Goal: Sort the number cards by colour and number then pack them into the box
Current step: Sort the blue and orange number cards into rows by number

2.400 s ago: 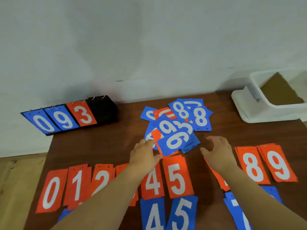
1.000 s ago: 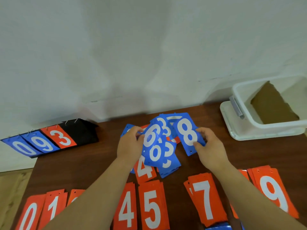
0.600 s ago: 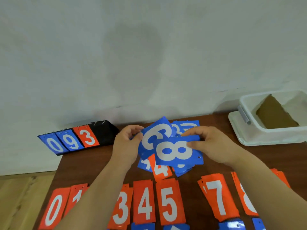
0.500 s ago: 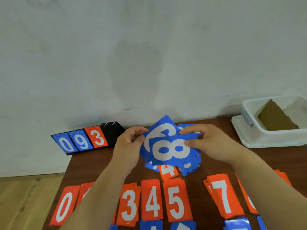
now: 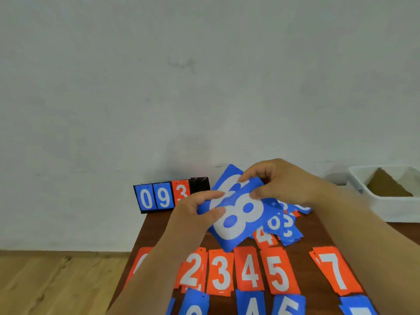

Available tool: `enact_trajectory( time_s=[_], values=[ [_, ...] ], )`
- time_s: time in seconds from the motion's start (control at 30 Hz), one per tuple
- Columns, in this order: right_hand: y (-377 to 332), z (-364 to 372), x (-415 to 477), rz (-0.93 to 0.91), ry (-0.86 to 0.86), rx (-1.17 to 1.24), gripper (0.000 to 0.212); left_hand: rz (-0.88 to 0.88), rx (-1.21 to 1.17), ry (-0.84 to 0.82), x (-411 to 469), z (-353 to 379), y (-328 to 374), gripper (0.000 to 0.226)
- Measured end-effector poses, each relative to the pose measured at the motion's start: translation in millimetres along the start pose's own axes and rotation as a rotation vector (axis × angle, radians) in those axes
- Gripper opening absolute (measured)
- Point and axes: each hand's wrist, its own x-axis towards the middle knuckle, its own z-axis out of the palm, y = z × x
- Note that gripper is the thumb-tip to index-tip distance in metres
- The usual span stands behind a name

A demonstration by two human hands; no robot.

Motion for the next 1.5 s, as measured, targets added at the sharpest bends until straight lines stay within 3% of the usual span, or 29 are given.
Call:
enact_trajectory(
  time_s=[0.13, 0.27, 0.37, 0.5, 0.7, 0.87, 0.97, 1.07, 1.2, 1.27, 1.4, 1.5],
  values=[
    [-29, 21, -10, -0.034, -0.005, -0.017, 0.041, 0.048, -0.033, 0.049, -28, -27, 3, 0.042],
    [-48, 26, -20, -0.022, -0.012, -0.053, 0.041, 0.114, -0.077, 0.256, -37, -56, 2, 0.054],
    [-59, 30, -25, -0.031, -0.024, -0.088, 0.04, 0.134, -0.109, 0.364, -40, -73, 3, 0.054],
    [-73, 38, -30, -0.031, -0.031, -0.086, 0.037, 0.195, -0.092, 0.382, -47, -82, 5, 0.047],
    [-99, 39, -39, 0.032, -0.176, -0.175, 0.034, 0.211, -0.036, 0.246, -54, -81, 13, 0.042],
    [-108, 43, -35, 0.006, -0.186, -0.16, 0.038, 0.164, 0.002, -0.041, -60, -74, 22, 0.038],
    [-105, 47, -34, -0.005, -0.166, -0.174, 0.038, 0.131, -0.019, -0.087, -63, -71, 23, 0.034],
    [-95, 48, -36, 0.005, -0.065, -0.034, 0.035, 0.138, 0.038, -0.082, -63, -67, 18, 0.049],
    [-79, 51, -38, 0.017, 0.113, 0.011, 0.027, 0.119, -0.052, 0.0, -59, -60, 13, 0.042],
    [-72, 52, -39, -0.001, 0.301, 0.076, 0.019, 0.118, -0.054, 0.065, -58, -60, 12, 0.038],
    [-54, 52, -45, -0.044, 0.744, 0.245, 0.025, 0.093, -0.087, 0.223, -55, -57, 1, 0.031],
    [-40, 63, -52, -0.053, 0.886, 0.292, 0.026, 0.088, -0.103, 0.331, -54, -49, -8, 0.032]
  ],
)
